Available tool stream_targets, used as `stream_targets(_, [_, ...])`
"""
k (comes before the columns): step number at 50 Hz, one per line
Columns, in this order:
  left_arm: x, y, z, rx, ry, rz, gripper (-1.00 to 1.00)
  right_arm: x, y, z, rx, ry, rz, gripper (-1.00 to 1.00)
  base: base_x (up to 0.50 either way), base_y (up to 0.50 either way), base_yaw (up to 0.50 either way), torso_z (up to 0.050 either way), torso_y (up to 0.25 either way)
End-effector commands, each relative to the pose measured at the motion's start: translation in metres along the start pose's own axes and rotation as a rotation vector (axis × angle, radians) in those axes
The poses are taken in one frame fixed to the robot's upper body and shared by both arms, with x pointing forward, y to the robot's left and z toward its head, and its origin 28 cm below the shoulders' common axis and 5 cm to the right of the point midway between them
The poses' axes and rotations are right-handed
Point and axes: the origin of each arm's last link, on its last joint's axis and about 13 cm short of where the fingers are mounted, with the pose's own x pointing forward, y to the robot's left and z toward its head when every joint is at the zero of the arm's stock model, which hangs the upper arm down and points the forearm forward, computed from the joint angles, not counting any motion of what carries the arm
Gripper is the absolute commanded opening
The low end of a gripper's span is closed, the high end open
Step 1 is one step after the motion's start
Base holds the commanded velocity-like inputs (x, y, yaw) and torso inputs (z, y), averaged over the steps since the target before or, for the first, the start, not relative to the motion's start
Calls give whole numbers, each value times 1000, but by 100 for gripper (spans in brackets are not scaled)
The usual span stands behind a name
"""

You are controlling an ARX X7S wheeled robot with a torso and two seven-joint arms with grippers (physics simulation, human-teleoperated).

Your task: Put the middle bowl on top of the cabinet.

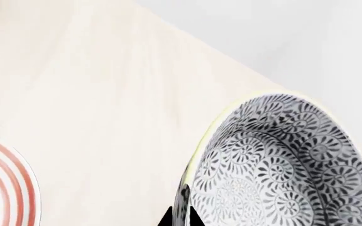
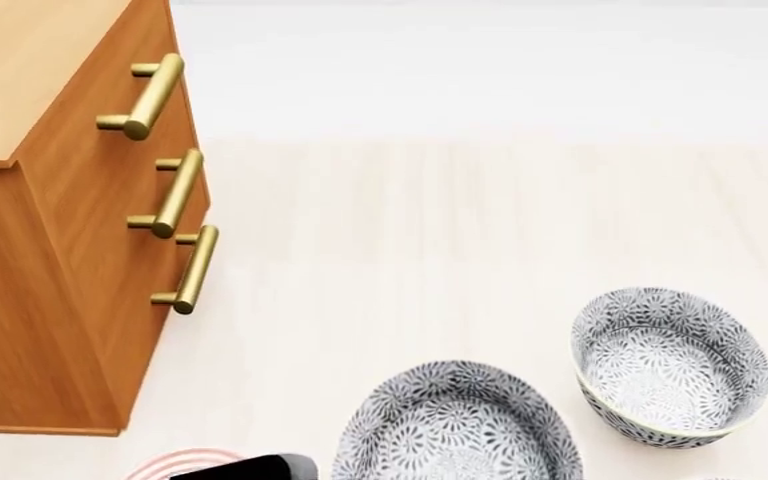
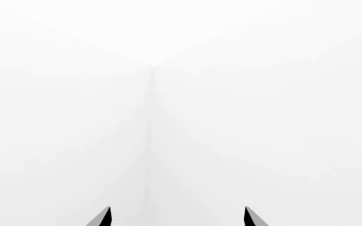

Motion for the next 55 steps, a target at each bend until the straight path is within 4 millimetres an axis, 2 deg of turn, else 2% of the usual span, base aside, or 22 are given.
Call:
stream_targets(1, [-2,-3,6,-2,-34,-23,-100,0,2,0,2,-2,1,100,0,0,0,50,125])
stream_targets(17, [-15,-13,18,10,-90,-81,-100,0,3,1,3,-4,2,100,0,0,0,50,104])
stream_targets(27, [-31,-25,36,35,-174,-149,-100,0,3,3,5,-7,-3,100,0,0,0,50,96])
stream_targets(31, [-40,-34,55,46,-231,-202,-100,1,3,3,6,-7,-3,100,0,0,0,50,97])
stream_targets(34, [-51,-44,80,97,-335,-251,-100,1,4,3,9,-7,-3,100,0,0,0,50,122])
stream_targets(39, [-54,-53,107,123,-391,-281,-100,2,5,0,12,-7,-2,100,0,0,0,50,110])
stream_targets(45, [-61,-68,158,214,-467,-312,-100,3,5,-7,17,-11,-11,100,0,0,0,43,103])
stream_targets(48, [-65,-72,176,243,-502,-314,-100,4,8,-9,18,-12,-14,100,0,0,0,0,0])
stream_targets(55, [-77,-84,209,239,-467,-378,-100,3,15,-16,20,-12,-8,100,0,0,0,0,0])
